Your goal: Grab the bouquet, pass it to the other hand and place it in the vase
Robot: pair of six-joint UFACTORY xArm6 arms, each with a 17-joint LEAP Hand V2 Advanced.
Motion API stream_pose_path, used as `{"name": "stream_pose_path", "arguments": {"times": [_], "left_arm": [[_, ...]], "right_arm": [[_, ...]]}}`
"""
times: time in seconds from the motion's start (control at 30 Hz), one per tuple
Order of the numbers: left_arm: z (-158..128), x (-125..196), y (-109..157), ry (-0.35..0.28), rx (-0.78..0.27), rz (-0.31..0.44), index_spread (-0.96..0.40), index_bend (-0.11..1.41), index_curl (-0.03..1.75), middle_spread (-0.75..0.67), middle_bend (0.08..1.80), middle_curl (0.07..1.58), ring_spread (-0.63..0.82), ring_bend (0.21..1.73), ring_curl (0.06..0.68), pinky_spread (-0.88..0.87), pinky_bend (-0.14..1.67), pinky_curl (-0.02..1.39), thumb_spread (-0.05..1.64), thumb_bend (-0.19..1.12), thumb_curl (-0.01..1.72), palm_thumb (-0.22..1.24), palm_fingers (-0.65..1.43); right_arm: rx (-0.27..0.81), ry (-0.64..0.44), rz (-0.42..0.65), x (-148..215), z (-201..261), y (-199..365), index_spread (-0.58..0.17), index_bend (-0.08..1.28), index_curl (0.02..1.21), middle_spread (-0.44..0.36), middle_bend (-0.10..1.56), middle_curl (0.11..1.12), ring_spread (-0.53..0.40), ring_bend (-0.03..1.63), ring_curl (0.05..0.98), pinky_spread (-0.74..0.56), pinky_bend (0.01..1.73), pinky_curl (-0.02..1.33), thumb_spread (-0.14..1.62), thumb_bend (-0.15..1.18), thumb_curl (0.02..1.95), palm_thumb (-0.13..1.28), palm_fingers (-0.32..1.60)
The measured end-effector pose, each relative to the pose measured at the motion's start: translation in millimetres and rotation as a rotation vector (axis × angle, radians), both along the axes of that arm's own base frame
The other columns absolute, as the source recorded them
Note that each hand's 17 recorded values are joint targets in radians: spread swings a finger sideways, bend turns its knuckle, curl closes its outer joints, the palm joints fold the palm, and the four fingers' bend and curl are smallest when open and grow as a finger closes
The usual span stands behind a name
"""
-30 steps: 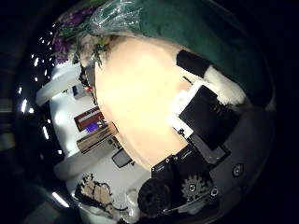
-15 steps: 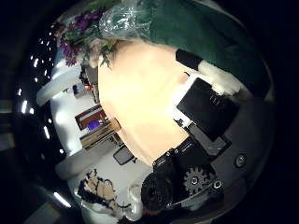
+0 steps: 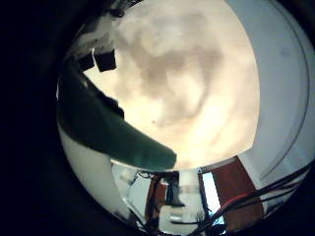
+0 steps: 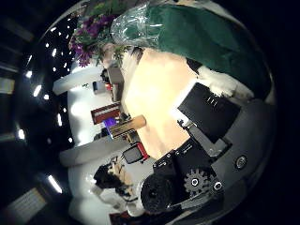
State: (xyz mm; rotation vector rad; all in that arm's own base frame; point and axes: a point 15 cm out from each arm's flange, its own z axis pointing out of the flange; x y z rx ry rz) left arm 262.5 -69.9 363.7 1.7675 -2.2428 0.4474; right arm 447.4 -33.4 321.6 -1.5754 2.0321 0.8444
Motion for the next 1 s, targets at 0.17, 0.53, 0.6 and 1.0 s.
{"name": "stream_pose_path", "arguments": {"times": [0.17, 0.53, 0.6, 1.0], "left_arm": [[7.4, 7.0, -0.1, 0.006, -0.02, -0.005, 0.26, 0.17, 0.3, 0.42, 0.2, 0.32, 0.56, 0.44, 0.219, 0.5, 0.2, 0.3, 0.75, -0.04, 0.33, 0.19, 0.1], [39.1, 26.9, -3.7, 0.014, -0.166, -0.002, 0.27, 0.17, 0.31, 0.42, 0.2, 0.32, 0.54, 0.44, 0.217, 0.5, 0.19, 0.3, 0.75, -0.04, 0.33, 0.18, 0.11], [45.7, 28.8, -5.5, 0.016, -0.203, -0.005, 0.27, 0.17, 0.31, 0.42, 0.2, 0.32, 0.53, 0.44, 0.216, 0.5, 0.19, 0.3, 0.76, -0.04, 0.33, 0.18, 0.11], [89.0, 43.9, -18.0, 0.01, -0.52, -0.018, 0.27, 0.16, 0.3, 0.42, 0.21, 0.33, 0.54, 0.46, 0.22, 0.5, 0.19, 0.3, 0.74, -0.04, 0.33, 0.16, 0.11]], "right_arm": [[0.109, -0.163, 0.036, -6.3, 61.9, 16.0, -0.237, 1.09, 0.89, -0.128, 1.34, 0.71, -0.188, 1.43, 0.589, -0.2, 1.38, 0.61, 0.5, -0.01, 0.84, 1.23, 1.14], [0.323, -0.484, 0.245, -43.6, 126.4, 70.5, -0.227, 1.11, 0.89, -0.127, 1.35, 0.71, -0.183, 1.43, 0.6, -0.19, 1.3, 0.7, 0.32, -0.02, 0.9, 1.21, 1.14], [0.349, -0.52, 0.28, -50.2, 127.5, 76.3, -0.226, 1.11, 0.89, -0.123, 1.35, 0.71, -0.182, 1.43, 0.601, -0.19, 1.29, 0.71, 0.3, -0.02, 0.91, 1.2, 1.13], [0.563, -0.645, 0.484, -92.8, 125.6, 127.4, -0.22, 1.13, 0.88, -0.118, 1.36, 0.71, -0.182, 1.43, 0.604, -0.21, 1.22, 0.8, 0.21, -0.02, 0.92, 1.18, 1.14]]}}
